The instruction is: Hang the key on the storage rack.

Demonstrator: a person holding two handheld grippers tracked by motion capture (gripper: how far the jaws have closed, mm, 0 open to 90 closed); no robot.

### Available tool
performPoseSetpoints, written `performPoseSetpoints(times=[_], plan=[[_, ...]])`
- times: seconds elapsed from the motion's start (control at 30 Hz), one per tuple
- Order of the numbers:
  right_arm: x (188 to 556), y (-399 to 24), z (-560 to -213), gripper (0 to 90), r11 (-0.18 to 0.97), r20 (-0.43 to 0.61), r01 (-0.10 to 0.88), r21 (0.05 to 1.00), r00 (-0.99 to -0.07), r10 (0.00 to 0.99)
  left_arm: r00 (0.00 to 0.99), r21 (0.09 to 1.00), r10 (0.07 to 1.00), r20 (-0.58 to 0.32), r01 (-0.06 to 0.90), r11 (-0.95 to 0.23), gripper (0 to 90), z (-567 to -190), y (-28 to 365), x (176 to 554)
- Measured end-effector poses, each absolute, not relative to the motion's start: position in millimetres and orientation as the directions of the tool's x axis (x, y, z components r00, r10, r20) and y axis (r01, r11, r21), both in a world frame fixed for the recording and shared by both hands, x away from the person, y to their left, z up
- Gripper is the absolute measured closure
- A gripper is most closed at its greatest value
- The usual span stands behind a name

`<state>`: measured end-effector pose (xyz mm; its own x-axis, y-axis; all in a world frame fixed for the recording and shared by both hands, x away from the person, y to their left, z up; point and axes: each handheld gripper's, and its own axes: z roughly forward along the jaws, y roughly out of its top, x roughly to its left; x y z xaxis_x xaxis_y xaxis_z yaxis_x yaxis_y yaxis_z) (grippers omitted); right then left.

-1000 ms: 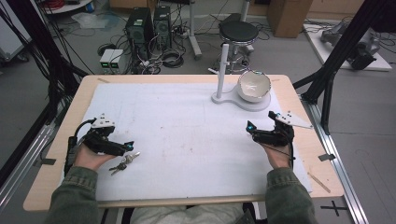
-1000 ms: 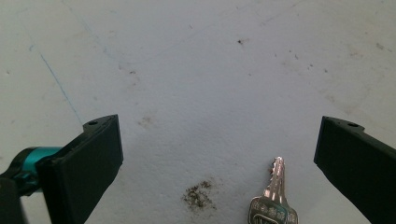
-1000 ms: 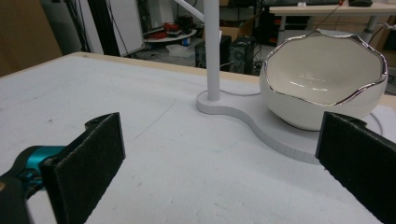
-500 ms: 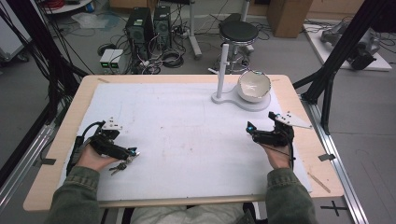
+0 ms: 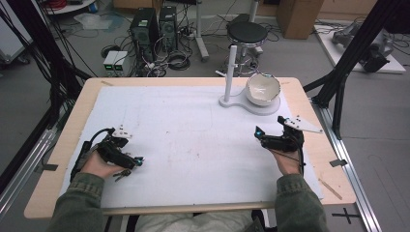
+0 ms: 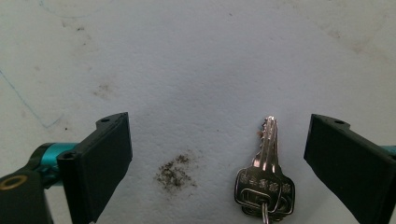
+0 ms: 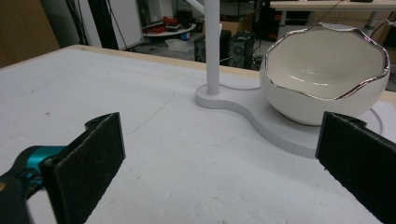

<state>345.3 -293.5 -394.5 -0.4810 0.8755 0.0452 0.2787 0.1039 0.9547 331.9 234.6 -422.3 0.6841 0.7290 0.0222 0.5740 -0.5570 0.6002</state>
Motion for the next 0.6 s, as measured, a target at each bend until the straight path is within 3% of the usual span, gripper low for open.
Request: performPoseSetpoints(times=[0.6], plan=[[345.7,-295.8,-395.2,0.3,0.100,0.044,0.280,0.955,-0.466,0.884,0.726,0.559,0.686,0.035,0.555,-0.616,32.5,-424.3,227.6,329.6]])
